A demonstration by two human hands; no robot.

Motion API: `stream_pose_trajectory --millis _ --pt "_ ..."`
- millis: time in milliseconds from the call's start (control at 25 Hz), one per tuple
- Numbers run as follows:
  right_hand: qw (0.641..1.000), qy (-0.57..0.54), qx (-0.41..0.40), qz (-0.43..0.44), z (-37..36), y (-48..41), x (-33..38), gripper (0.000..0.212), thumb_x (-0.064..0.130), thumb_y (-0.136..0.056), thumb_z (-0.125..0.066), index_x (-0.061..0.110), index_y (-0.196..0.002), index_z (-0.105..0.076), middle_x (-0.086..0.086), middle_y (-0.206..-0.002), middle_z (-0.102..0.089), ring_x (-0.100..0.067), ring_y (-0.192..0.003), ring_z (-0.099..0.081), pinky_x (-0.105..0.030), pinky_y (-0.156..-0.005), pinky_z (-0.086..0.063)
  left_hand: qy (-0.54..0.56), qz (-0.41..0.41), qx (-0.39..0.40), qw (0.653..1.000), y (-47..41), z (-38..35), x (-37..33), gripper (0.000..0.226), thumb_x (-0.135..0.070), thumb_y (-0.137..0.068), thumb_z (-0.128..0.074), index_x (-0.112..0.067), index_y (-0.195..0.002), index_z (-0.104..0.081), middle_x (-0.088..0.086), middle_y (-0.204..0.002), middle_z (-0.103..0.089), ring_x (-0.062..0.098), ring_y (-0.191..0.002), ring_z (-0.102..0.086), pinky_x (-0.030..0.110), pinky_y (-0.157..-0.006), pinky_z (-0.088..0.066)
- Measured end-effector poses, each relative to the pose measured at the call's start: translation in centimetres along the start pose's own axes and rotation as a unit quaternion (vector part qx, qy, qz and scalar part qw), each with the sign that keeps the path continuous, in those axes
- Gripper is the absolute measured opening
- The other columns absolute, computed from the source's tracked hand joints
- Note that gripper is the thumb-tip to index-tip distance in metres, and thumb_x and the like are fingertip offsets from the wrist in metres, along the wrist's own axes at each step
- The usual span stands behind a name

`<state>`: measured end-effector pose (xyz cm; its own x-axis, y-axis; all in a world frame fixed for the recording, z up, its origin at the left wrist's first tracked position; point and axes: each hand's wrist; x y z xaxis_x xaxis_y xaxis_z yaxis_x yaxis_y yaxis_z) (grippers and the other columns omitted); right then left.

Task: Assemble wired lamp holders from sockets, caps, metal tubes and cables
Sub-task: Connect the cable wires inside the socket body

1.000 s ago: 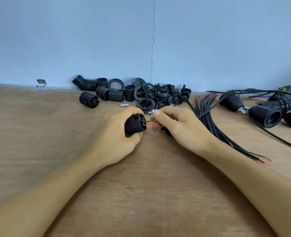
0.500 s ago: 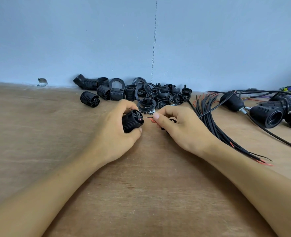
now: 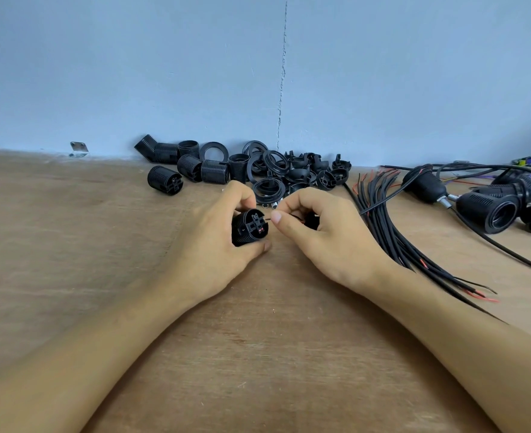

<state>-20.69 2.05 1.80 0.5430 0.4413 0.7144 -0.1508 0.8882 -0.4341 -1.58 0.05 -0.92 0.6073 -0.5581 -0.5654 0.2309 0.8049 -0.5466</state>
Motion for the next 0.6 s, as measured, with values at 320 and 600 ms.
stream_pose_trajectory --millis 320,600 --pt "0.996 0.081 -0.01 0.038 -0.03 0.05 -0.37 0.008 0.031 -0.093 -0.069 0.026 -0.087 -0.07 0.011 -0.079 -0.064 -0.005 -0.081 -0.054 -0.02 -0.078 -0.037 -0.013 -0.005 -0.014 1.0 -0.05 -0.05 0.09 0.05 -0.035 -0.073 -0.088 -0.041 -0.098 -0.045 -0.015 -0.085 -0.065 0.007 -0.08 -0.064 0.021 -0.062 -0.049" --pt "0.971 0.225 -0.047 0.072 -0.01 -0.06 0.49 0.016 0.045 -0.097 -0.058 0.031 -0.092 -0.065 0.016 -0.08 -0.044 -0.003 -0.076 -0.045 -0.03 -0.064 -0.038 -0.007 0.007 -0.02 1.0 0.1 -0.1 -0.03 0.044 -0.051 -0.072 -0.08 -0.043 -0.099 -0.045 -0.02 -0.086 -0.066 -0.003 -0.085 -0.063 0.01 -0.061 -0.043"
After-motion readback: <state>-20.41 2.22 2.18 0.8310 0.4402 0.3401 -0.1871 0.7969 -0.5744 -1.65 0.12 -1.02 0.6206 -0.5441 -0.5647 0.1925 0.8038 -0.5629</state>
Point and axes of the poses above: each hand's wrist, its own y-axis away from the middle knuckle, its own z-axis out of the back of the hand, x = y × z
